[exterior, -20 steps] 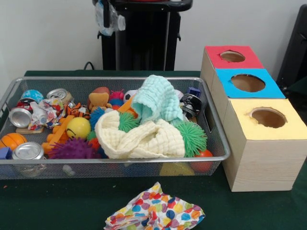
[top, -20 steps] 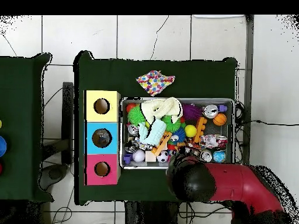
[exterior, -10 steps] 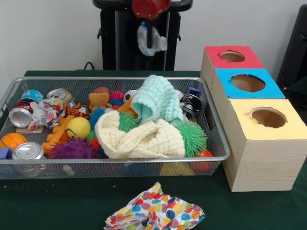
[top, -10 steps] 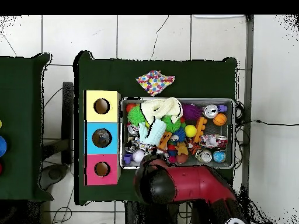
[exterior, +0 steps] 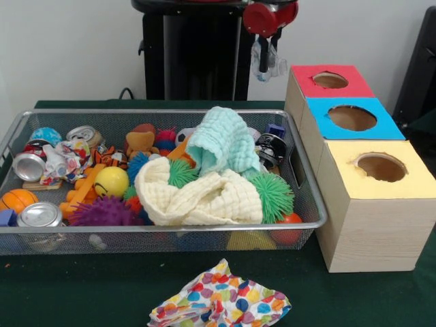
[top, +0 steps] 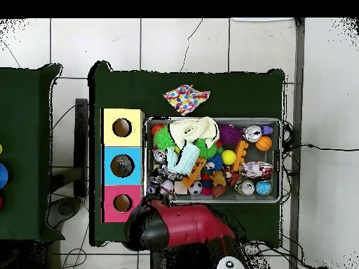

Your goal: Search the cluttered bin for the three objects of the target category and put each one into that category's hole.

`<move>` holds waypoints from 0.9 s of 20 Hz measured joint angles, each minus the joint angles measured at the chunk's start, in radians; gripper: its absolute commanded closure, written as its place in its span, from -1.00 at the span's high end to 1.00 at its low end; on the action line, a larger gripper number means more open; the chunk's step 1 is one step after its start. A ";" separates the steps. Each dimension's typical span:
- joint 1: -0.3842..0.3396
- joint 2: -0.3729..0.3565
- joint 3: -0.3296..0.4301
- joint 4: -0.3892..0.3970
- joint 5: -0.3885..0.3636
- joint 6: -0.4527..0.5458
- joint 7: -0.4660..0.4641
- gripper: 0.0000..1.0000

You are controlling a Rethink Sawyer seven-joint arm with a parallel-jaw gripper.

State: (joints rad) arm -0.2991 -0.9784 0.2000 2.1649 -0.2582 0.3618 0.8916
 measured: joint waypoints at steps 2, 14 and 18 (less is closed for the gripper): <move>0.002 -0.005 -0.007 0.000 0.008 0.000 0.016 -1.00; -0.082 -0.030 -0.067 0.001 0.023 0.000 0.023 -1.00; -0.045 -0.030 -0.092 0.001 0.038 0.000 0.023 -1.00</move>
State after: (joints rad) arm -0.3443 -1.0082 0.1081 2.1663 -0.2200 0.3618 0.9150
